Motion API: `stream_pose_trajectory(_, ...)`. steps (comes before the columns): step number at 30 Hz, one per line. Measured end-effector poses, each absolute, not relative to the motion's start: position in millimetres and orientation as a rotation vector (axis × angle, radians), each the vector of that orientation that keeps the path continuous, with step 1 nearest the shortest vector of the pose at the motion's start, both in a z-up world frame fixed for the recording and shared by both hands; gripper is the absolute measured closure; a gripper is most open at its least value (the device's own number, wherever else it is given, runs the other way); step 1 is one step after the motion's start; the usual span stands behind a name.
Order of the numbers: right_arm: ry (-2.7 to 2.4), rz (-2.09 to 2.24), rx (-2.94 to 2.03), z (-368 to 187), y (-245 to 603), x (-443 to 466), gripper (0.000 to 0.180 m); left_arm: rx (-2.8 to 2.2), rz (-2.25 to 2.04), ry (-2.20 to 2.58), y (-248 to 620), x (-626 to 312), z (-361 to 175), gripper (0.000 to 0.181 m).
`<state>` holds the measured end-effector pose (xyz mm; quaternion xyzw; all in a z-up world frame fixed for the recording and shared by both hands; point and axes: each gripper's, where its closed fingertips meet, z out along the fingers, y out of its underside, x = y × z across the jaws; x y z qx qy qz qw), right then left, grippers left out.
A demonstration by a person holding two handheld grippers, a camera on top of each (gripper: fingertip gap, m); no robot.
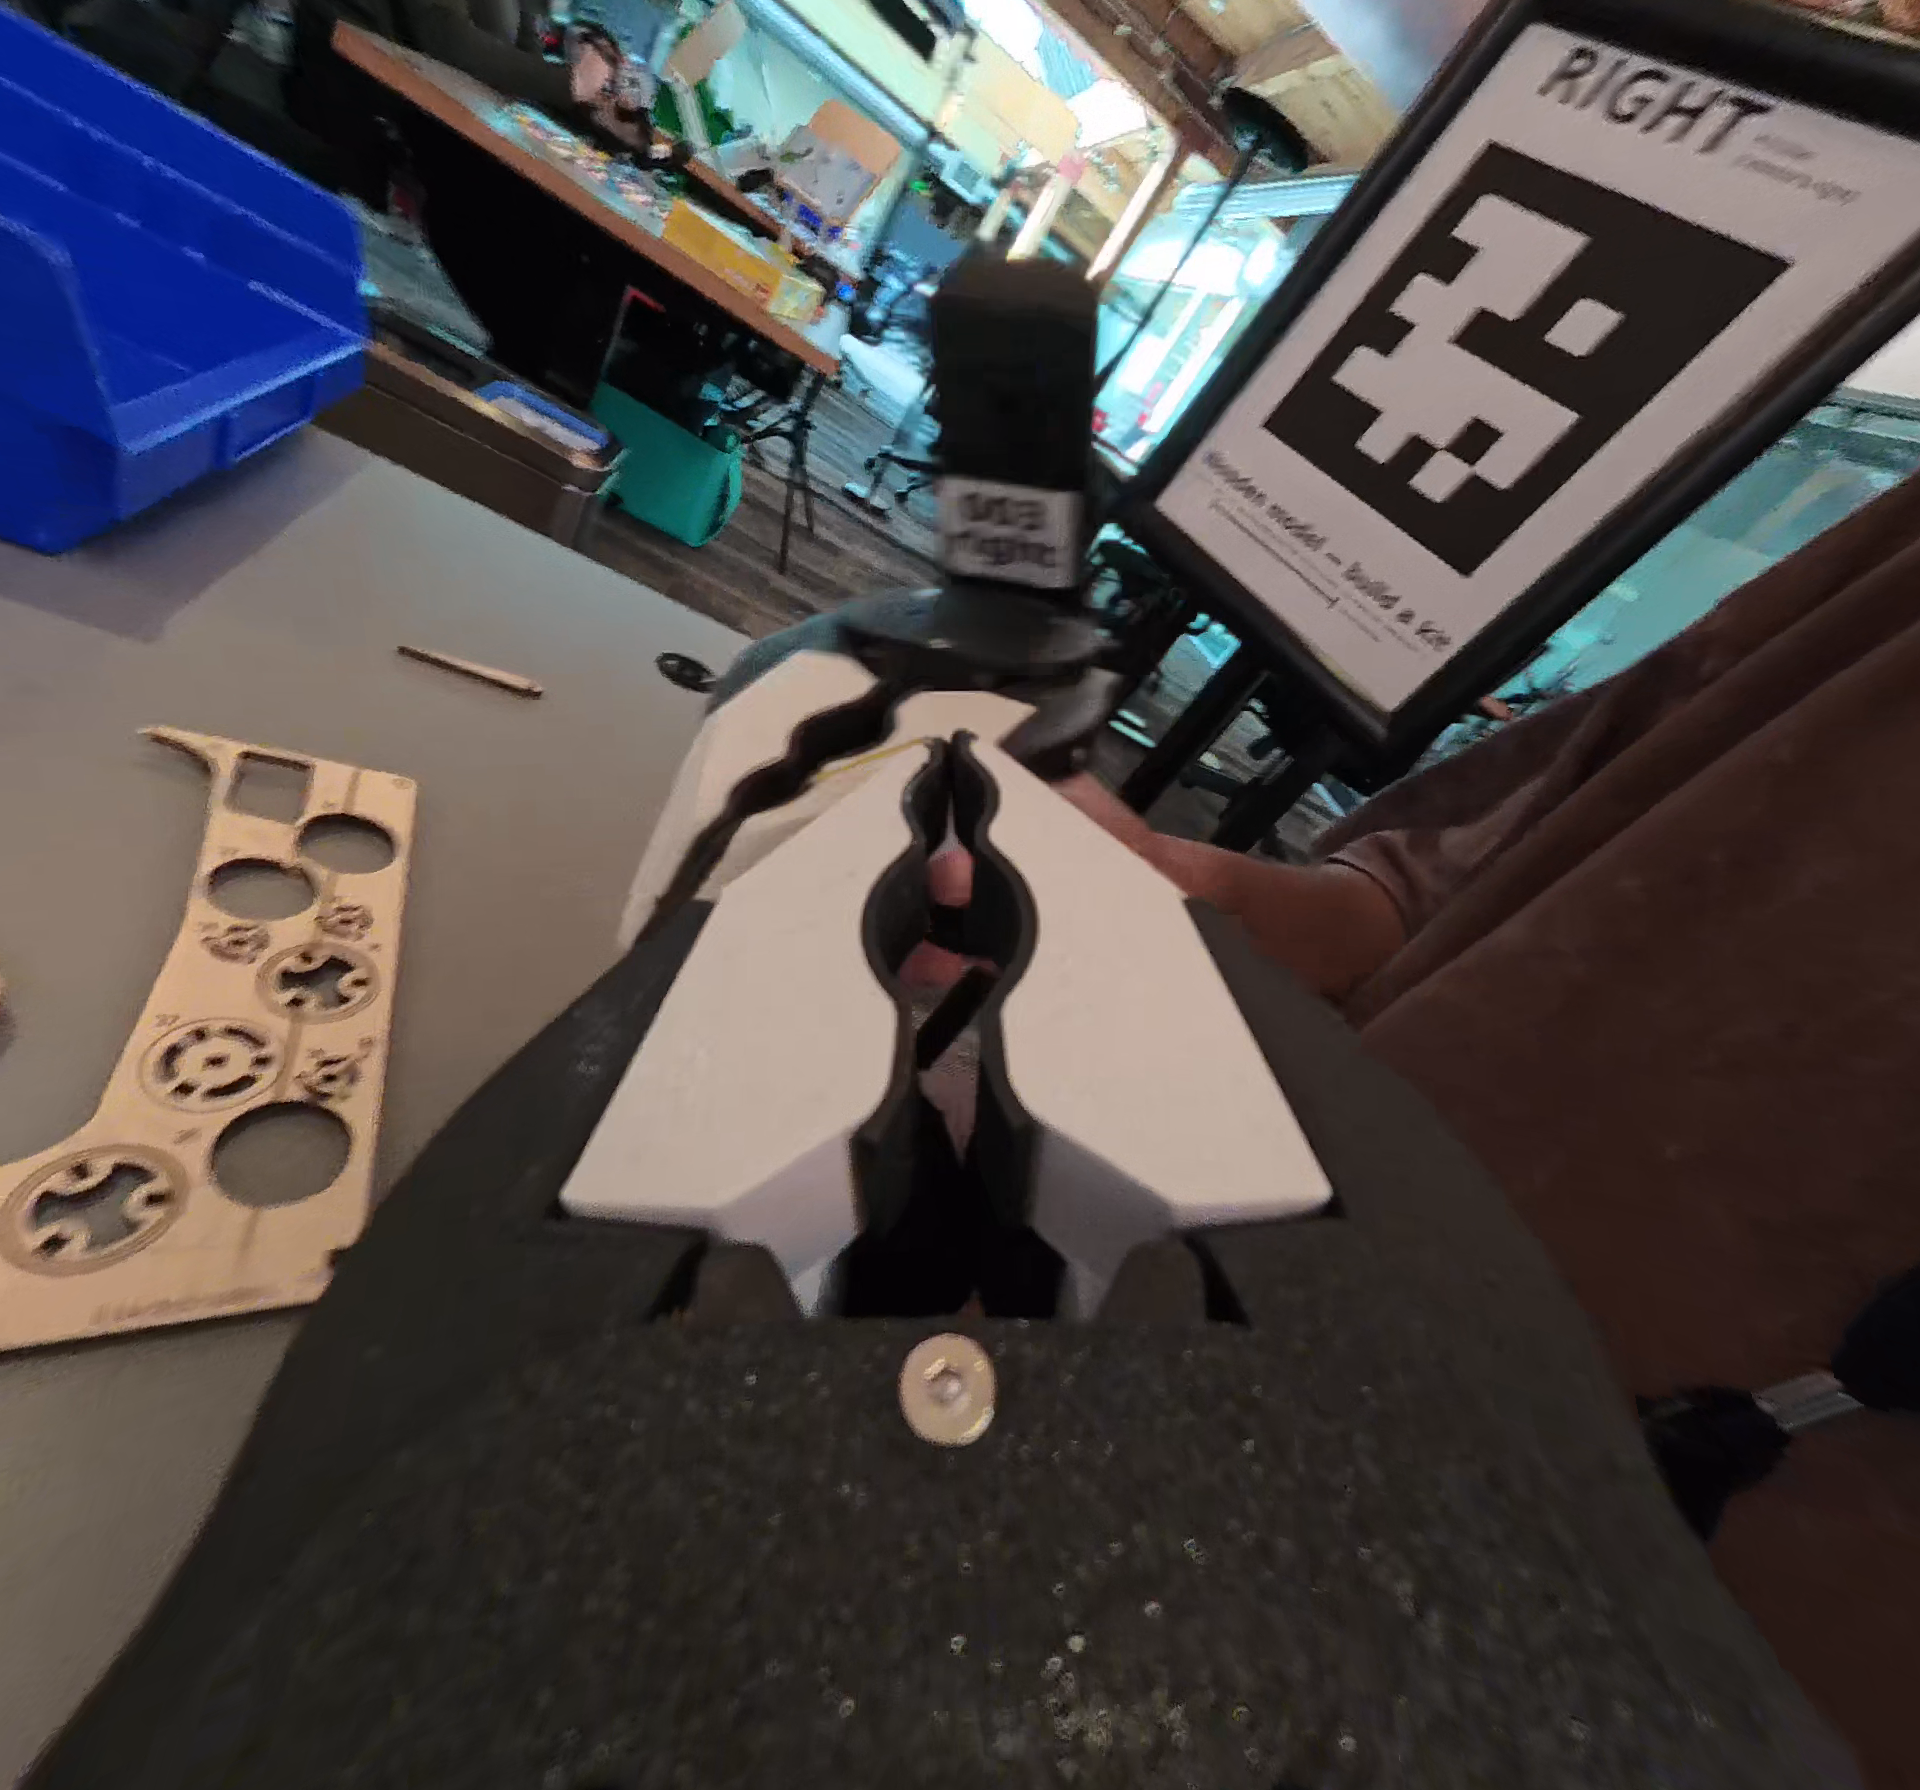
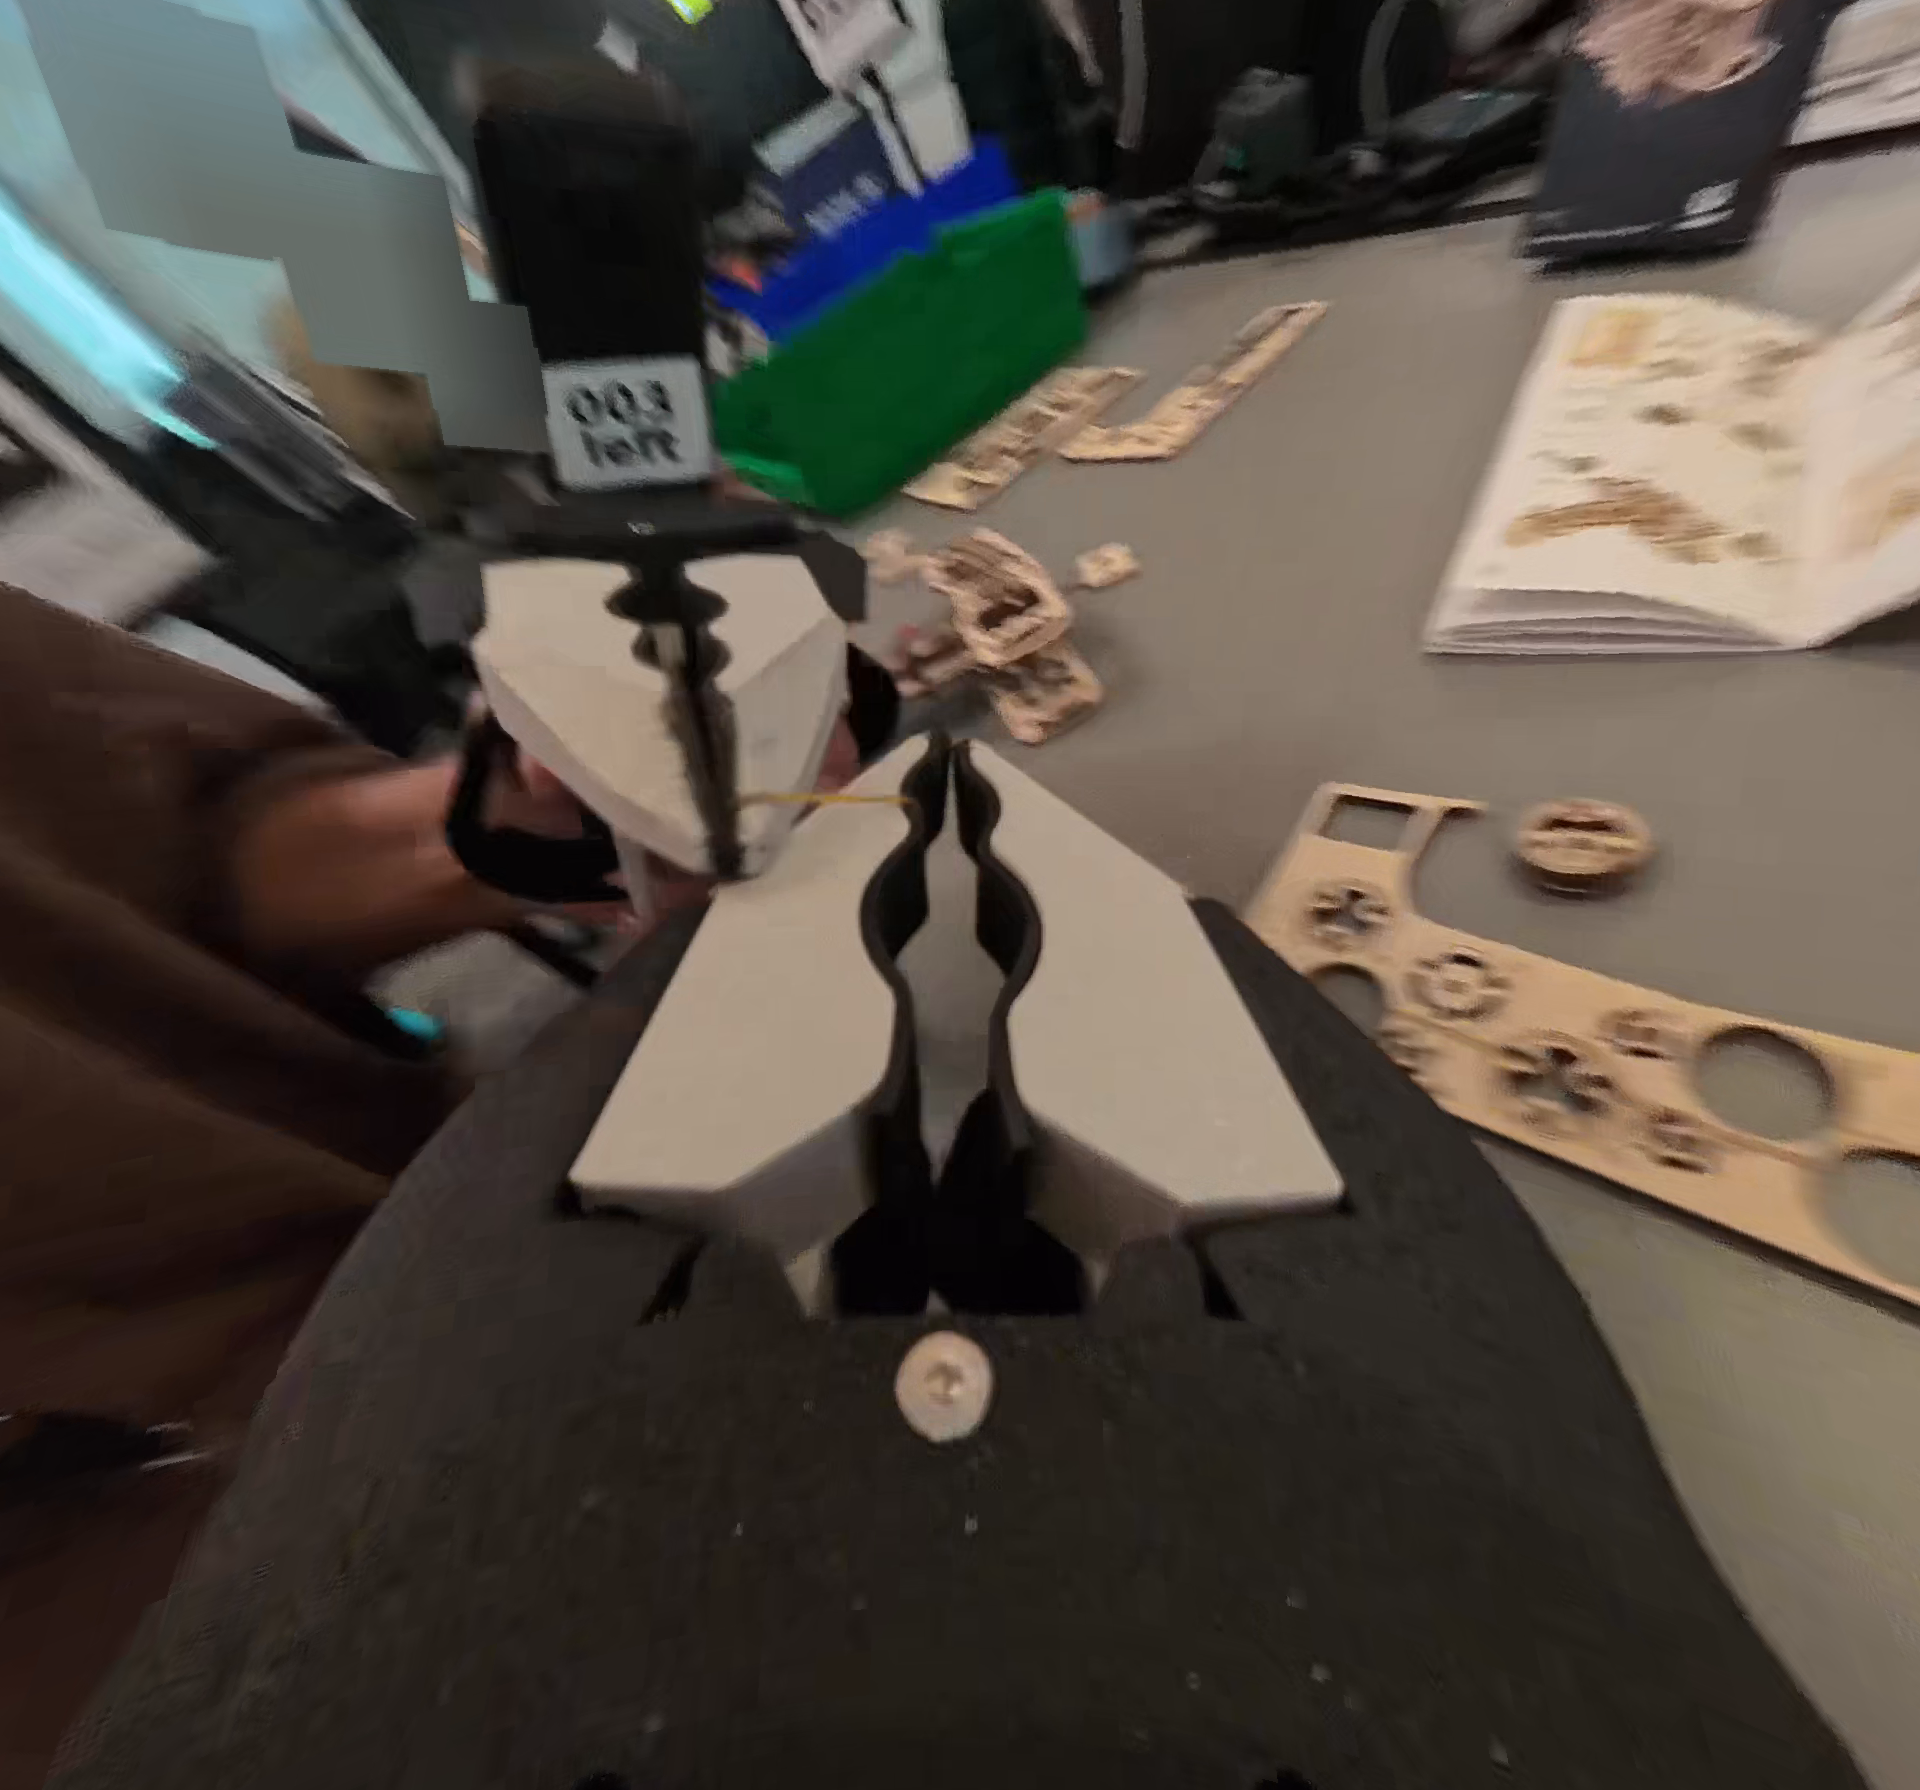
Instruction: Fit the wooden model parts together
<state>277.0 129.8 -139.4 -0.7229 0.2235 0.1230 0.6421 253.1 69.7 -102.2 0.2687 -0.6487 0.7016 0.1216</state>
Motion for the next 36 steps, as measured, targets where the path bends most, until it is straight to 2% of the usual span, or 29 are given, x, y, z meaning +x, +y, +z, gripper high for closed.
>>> stream_pose_trajectory(4,0.605,0.714,-1.249,-111,126,273,0.171,0.716,2.031,-1.962,63,241,-100,0.181)
stream_pose_trajectory(8,0.68,0.74,-1.075,-107,122,286,0.157,0.747,2.052,-2.049,65,247,-103,0.181)
stream_pose_trajectory(11,0.74,0.8,-0.882,-99,110,297,0.159,0.781,2.054,-2.174,70,255,-107,0.181)
stream_pose_trajectory(14,0.771,0.96,-0.738,-101,100,300,0.178,0.839,2.042,-2.335,83,268,-113,0.181)
stream_pose_trajectory(19,0.797,0.75,-0.678,-93,56,336,0.18,0.927,1.971,-2.561,105,289,-125,0.181)
stream_pose_trajectory(22,0.735,0.478,-1.082,-104,65,337,0.174,0.954,1.986,-2.466,99,294,-124,0.181)
stream_pose_trajectory(25,0.496,0.202,-1.531,-123,80,321,0.147,0.897,2.04,-2.294,95,291,-112,0.181)
stream_pose_trajectory(26,0.426,0.206,-1.559,-121,84,313,0.146,0.832,2.054,-2.228,92,285,-107,0.181)
stream_pose_trajectory(31,0.228,0.741,-1.243,-76,86,258,0.143,0.531,2.082,-1.825,85,245,-74,0.181)
stream_pose_trajectory(32,0.202,0.796,-1.218,-72,87,251,0.138,0.489,2.07,-1.737,86,237,-67,0.181)
stream_pose_trajectory(36,0.098,0.867,-1.181,-57,99,226,0.139,0.384,2.057,-1.521,87,221,-52,0.181)
